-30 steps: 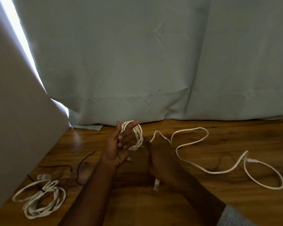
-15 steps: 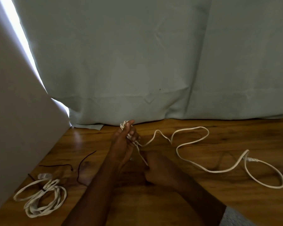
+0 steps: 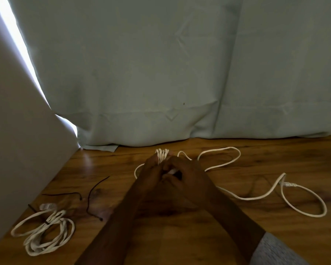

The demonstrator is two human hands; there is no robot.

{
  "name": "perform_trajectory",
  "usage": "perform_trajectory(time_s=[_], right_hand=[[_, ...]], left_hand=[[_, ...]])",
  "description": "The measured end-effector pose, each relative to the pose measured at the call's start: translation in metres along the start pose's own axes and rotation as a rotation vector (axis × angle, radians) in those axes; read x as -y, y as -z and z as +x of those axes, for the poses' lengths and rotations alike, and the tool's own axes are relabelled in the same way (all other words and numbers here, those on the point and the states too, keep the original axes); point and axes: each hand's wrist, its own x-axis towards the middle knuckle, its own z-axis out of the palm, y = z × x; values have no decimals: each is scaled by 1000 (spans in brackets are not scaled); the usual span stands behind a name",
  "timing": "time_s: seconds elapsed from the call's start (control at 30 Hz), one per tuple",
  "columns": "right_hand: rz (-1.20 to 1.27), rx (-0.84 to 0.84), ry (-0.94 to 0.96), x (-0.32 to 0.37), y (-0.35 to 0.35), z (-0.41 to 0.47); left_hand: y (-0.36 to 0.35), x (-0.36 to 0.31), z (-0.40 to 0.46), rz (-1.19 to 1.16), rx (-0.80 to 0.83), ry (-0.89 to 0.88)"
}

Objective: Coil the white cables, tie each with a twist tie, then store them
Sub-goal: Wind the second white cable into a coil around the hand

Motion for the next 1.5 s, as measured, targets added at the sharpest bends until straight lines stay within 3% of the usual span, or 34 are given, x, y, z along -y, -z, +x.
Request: perform_trajectory(time_s=[0.07, 0.23, 0.33, 0.43, 0.5, 0.57, 0.8, 1.0, 1.17, 1.33, 1.5], right_hand=[[37, -60, -10, -5, 3, 1], [160, -177, -13, -10, 9, 3], [97, -238, 13, -11, 6, 5], [73, -264, -7, -16, 8, 8], [281, -207, -86, -18, 7, 6], [436, -148, -165, -16, -1, 3], [254, -158, -136, 6, -30, -2], [82, -38, -96, 2, -32, 3], [241, -9, -94, 2, -24, -1], [189, -126, -41, -4, -20, 4], [301, -248, -60, -4, -27, 6]], left_hand=[[-4, 0, -5, 53, -4, 67], [-8, -13, -13, -37, 179, 127], [-5, -10, -8, -80, 279, 226], [3, -9, -5, -237, 423, 347], [7, -12, -7, -401, 516, 365], [8, -11, -7, -511, 505, 334], [8, 2, -12, -458, 111, 332], [7, 4, -16, -458, 6, 412], [9, -3, -16, -354, 41, 431], [12, -6, -15, -363, 192, 483], [12, -3, -15, -442, 348, 348]])
